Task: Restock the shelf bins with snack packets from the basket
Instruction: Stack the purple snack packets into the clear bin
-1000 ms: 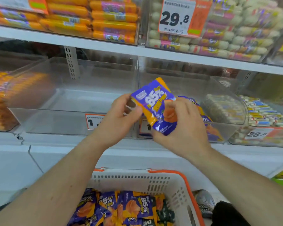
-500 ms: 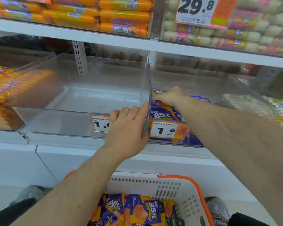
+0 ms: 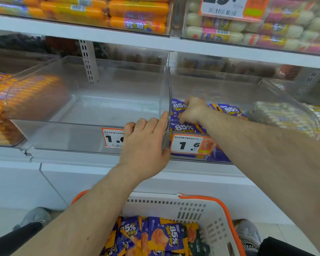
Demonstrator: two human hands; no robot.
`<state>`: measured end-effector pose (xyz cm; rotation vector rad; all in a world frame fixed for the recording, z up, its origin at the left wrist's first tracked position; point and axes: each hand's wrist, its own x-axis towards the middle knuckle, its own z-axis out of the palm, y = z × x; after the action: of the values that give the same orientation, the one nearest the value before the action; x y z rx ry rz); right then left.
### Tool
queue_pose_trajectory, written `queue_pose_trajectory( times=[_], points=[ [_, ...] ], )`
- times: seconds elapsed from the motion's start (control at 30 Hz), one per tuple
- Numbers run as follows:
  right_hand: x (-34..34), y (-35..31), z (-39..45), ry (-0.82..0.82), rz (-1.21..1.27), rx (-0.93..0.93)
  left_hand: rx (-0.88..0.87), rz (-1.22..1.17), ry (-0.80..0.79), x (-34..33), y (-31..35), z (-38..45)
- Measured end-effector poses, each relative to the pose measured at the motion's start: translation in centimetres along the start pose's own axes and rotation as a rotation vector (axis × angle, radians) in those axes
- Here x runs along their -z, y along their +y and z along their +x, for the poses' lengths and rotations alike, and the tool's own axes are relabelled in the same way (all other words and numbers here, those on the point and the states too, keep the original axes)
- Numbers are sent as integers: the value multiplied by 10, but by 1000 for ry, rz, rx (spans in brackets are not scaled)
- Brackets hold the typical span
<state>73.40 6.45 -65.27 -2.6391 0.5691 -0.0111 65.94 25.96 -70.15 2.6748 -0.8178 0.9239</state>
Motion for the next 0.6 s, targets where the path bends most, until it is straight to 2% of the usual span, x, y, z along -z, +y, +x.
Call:
queue_pose_trajectory(
  times=[0.1,0.27,0.43,0.6],
  points=[
    [0,-1,-1,23,-18,21,6,3,-17,0,1,-1],
    [-2,-4,-3,-92,-27,30,7,10,-9,0,0,-1],
    [-3,-1,0,-10,-25,65,0,2,1,0,1,-1],
    [-6,-1,3,-55,-54,82,4,-10,-22,2,1,-2]
  ],
)
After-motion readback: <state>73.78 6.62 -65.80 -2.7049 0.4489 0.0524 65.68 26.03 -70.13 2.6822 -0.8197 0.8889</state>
